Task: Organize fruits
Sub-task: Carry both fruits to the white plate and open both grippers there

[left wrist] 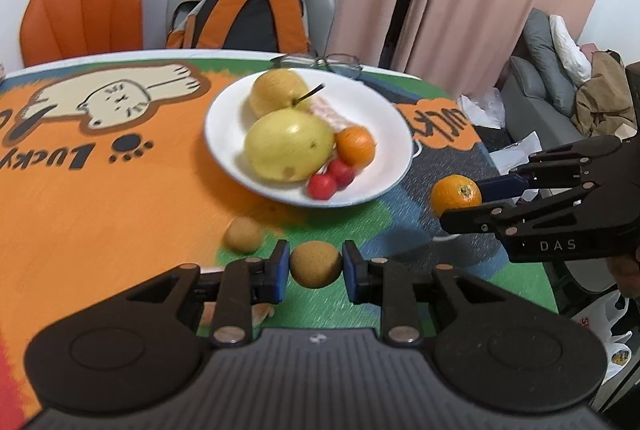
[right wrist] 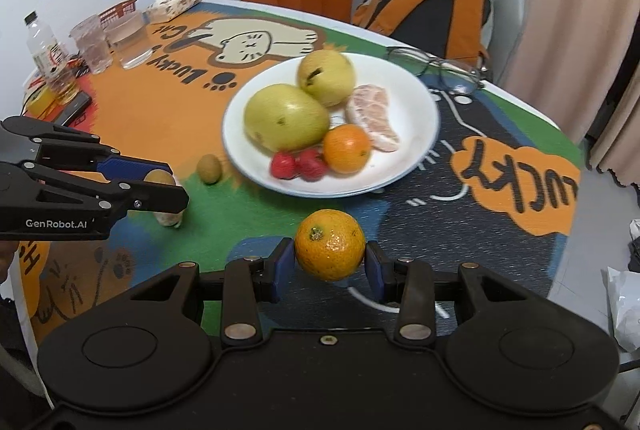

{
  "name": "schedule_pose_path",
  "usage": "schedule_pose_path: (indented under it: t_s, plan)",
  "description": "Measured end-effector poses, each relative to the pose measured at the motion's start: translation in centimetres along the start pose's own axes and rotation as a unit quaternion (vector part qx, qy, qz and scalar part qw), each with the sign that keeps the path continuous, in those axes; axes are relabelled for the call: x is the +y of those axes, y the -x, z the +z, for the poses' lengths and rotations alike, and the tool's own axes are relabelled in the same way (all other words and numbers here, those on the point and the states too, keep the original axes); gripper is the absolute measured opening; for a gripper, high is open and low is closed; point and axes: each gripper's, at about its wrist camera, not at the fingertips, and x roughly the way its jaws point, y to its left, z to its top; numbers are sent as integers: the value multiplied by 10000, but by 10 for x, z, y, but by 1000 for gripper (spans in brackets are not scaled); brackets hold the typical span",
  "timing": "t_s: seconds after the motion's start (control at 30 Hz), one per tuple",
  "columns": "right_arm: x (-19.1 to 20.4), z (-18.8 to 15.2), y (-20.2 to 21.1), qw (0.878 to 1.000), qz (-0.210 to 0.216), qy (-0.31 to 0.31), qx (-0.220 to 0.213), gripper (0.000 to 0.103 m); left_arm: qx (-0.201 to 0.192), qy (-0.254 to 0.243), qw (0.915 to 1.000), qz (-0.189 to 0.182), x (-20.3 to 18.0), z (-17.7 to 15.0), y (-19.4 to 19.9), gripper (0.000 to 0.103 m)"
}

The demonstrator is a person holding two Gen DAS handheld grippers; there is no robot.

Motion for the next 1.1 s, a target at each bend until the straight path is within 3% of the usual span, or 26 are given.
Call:
schedule_pose_path:
  t_s: [0.57, 1.1]
  plan:
    - [-34, 36, -8, 9994, 57, 140, -324, 39, -121, -71, 9999, 0, -26, 41, -33, 26]
    - [-49, 55, -33, 9992, 175, 307, -177, 39, 36, -70, 10000, 20, -36, 51, -69, 26]
